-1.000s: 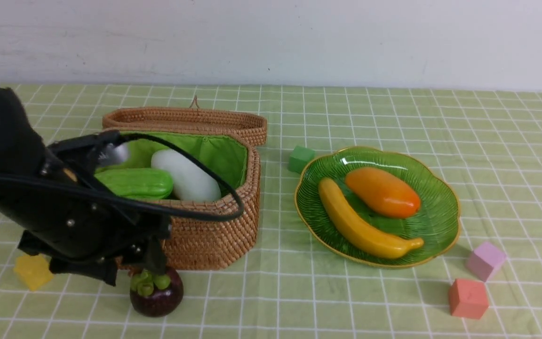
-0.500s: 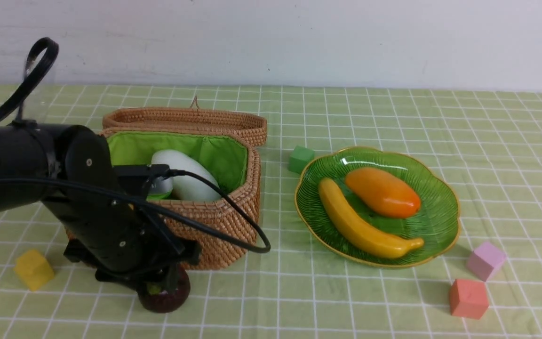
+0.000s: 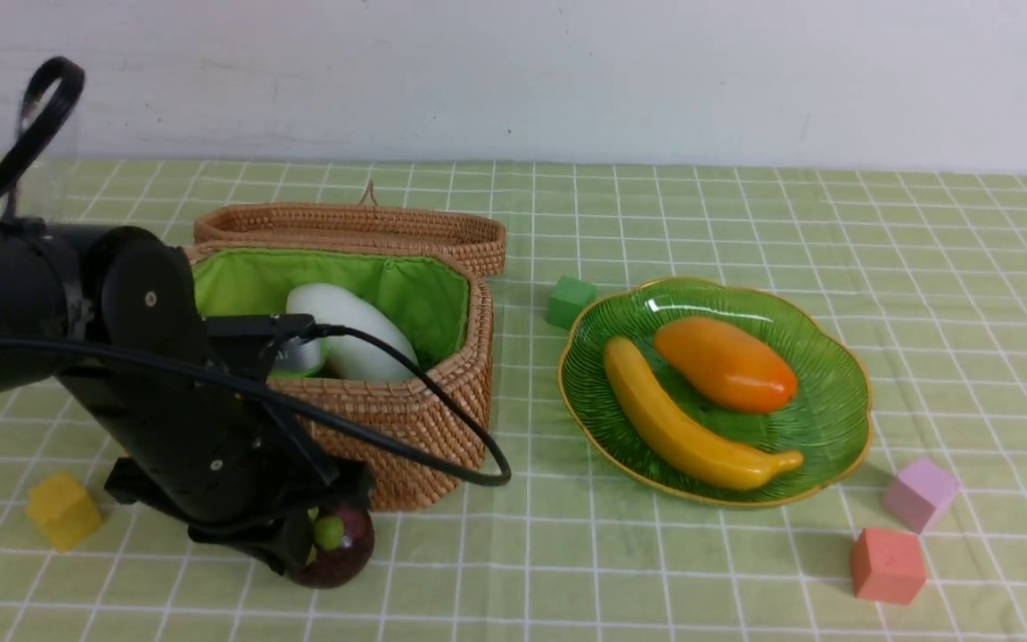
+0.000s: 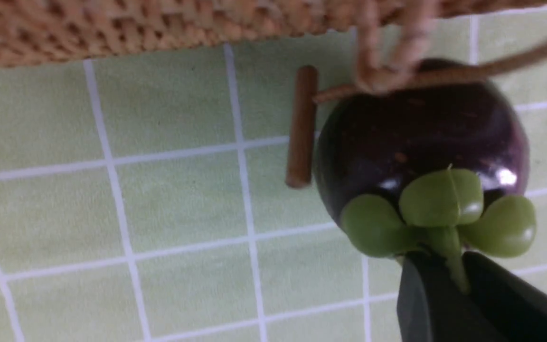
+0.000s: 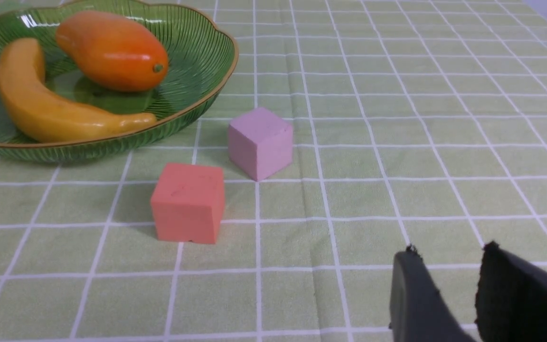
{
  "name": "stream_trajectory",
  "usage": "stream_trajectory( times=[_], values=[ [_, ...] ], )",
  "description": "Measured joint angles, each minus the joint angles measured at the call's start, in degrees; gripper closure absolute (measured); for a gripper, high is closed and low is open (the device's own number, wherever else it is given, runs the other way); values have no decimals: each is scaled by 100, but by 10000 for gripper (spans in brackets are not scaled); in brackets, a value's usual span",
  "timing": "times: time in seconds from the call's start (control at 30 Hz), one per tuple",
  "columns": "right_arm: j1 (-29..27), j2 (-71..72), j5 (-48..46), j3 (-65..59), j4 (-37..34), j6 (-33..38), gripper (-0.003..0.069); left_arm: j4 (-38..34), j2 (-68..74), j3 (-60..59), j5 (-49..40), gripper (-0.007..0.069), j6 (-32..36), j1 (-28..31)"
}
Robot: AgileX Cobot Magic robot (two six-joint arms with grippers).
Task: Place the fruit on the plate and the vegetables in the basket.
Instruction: Grab a mangosteen with your left arm and put it on the plate on the right
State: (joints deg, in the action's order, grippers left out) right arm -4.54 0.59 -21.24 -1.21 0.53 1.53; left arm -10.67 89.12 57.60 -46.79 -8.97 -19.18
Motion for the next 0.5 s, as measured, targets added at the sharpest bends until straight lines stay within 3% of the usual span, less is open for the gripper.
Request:
stream_trajectory(
  times=[0.17, 0.4, 0.5],
  values=[
    [0, 0, 0, 0, 0, 0, 447, -333, -625, 7, -238, 588, 258, 0],
    [0, 0, 0, 0, 0, 0, 447, -1984, -769, 661, -499, 588, 1224, -184],
    [0, 0, 0, 0, 0, 0, 445, -2192, -427, 1264, -306, 588, 1404, -498]
  ],
)
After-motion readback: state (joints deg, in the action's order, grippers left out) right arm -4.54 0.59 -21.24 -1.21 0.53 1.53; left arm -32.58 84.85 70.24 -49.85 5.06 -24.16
